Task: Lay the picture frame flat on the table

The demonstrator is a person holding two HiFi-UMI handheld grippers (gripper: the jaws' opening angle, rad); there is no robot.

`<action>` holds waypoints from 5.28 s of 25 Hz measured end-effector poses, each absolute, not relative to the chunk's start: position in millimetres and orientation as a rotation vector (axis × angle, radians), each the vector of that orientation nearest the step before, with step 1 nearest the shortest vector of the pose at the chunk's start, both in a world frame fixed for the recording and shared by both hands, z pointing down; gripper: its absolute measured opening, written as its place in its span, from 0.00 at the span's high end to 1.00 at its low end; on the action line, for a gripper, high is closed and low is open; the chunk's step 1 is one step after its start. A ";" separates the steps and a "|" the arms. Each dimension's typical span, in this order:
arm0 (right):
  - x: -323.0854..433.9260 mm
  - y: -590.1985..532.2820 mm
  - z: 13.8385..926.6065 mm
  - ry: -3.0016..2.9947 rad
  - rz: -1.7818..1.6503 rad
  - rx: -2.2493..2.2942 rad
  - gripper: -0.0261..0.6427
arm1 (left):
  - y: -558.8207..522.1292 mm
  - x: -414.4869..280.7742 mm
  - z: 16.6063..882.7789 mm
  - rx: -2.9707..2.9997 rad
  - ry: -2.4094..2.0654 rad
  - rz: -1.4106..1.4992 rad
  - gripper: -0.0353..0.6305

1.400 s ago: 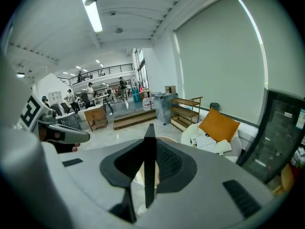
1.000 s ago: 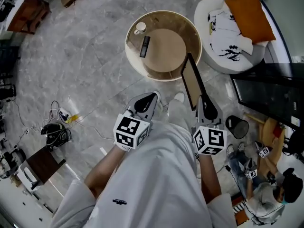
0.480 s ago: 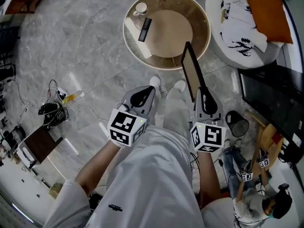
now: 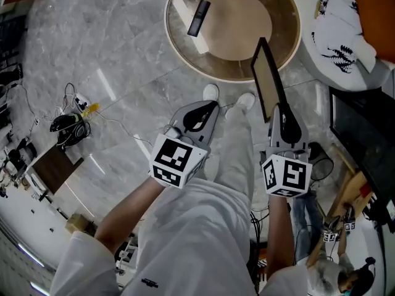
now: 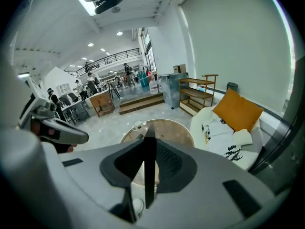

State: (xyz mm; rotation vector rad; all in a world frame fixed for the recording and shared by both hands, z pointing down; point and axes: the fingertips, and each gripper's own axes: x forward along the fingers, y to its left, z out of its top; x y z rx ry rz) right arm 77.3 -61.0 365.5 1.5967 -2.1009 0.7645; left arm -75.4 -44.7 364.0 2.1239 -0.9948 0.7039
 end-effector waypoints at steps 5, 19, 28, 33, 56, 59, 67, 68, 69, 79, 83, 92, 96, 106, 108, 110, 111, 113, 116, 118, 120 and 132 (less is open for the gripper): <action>72.3 -71.0 403.0 -2.103 0.794 1.580 0.87 | -57.3 -79.6 401.9 2.106 -1.009 0.719 0.96; 76.7 -103.8 491.5 -2.095 0.905 1.629 0.87 | -79.4 -71.0 489.8 2.045 -1.025 0.737 0.96; 79.2 -123.1 517.9 -2.111 0.968 1.645 0.87 | -88.9 -68.5 516.1 2.026 -1.042 0.732 0.96; 78.3 -124.8 529.9 -2.101 0.962 1.638 0.87 | -88.6 -72.5 523.5 2.015 -1.054 0.738 0.96; 98.6 -116.5 563.1 -2.012 0.953 1.706 0.86 | -93.4 -59.4 544.4 2.029 -1.039 0.749 0.96; 103.9 -113.2 571.5 -1.994 0.952 1.704 0.86 | -92.4 -55.7 547.3 2.032 -1.030 0.758 0.96; 113.1 -103.3 593.4 -1.962 0.982 1.688 0.86 | -88.4 -45.6 555.6 2.038 -1.004 0.777 0.96; 114.6 -102.6 596.4 -1.958 0.984 1.683 0.86 | -88.1 -43.5 556.7 2.039 -1.000 0.780 0.96; 116.0 -102.1 599.4 -1.955 0.987 1.679 0.86 | -88.0 -41.5 557.8 2.041 -0.998 0.783 0.96; 119.5 -94.2 634.4 -1.915 1.014 1.619 0.86 | -86.0 -29.9 567.6 2.042 -0.981 0.804 0.96; 120.2 -93.6 637.7 -1.912 1.028 1.624 0.86 | -85.0 -27.5 570.7 2.040 -0.978 0.807 0.96; 124.6 -99.1 640.9 -1.909 1.059 1.647 0.86 | -84.6 -17.8 568.5 2.049 -0.975 0.807 0.96; 128.4 -106.1 649.5 -1.904 1.187 1.664 0.85 | -85.1 -17.2 567.9 2.044 -0.981 0.809 0.96; 144.1 -124.6 679.3 -1.861 1.310 1.691 0.78 | -86.1 -7.8 575.3 2.017 -0.991 0.805 0.96; 144.4 -125.8 685.0 -1.851 1.335 1.693 0.77 | -85.1 -5.9 575.9 2.012 -0.988 0.803 0.96; 144.2 -127.9 690.7 -1.845 1.366 1.698 0.77 | -84.5 -3.7 577.0 2.014 -0.980 0.808 0.96; 143.7 -129.3 694.0 -1.844 1.388 1.698 0.76 | -84.4 -2.7 577.9 2.015 -0.976 0.812 0.96; 141.2 -131.6 702.3 -1.849 1.460 1.689 0.76 | -83.8 -0.9 580.2 2.015 -0.974 0.817 0.96; 137.0 -134.3 713.0 -1.851 1.544 1.669 0.76 | -82.0 0.7 582.4 2.010 -0.977 0.821 0.96; 135.9 -136.4 717.7 -1.846 1.538 1.652 0.75 | -82.1 1.5 582.3 2.014 -0.975 0.825 0.96; 135.5 -137.5 721.2 -1.838 1.494 1.635 0.74 | -81.5 1.5 581.7 2.018 -0.970 0.830 0.96; 139.8 -137.4 740.8 -1.760 1.250 1.539 0.70 | -81.4 5.6 576.2 2.044 -0.949 0.849 0.96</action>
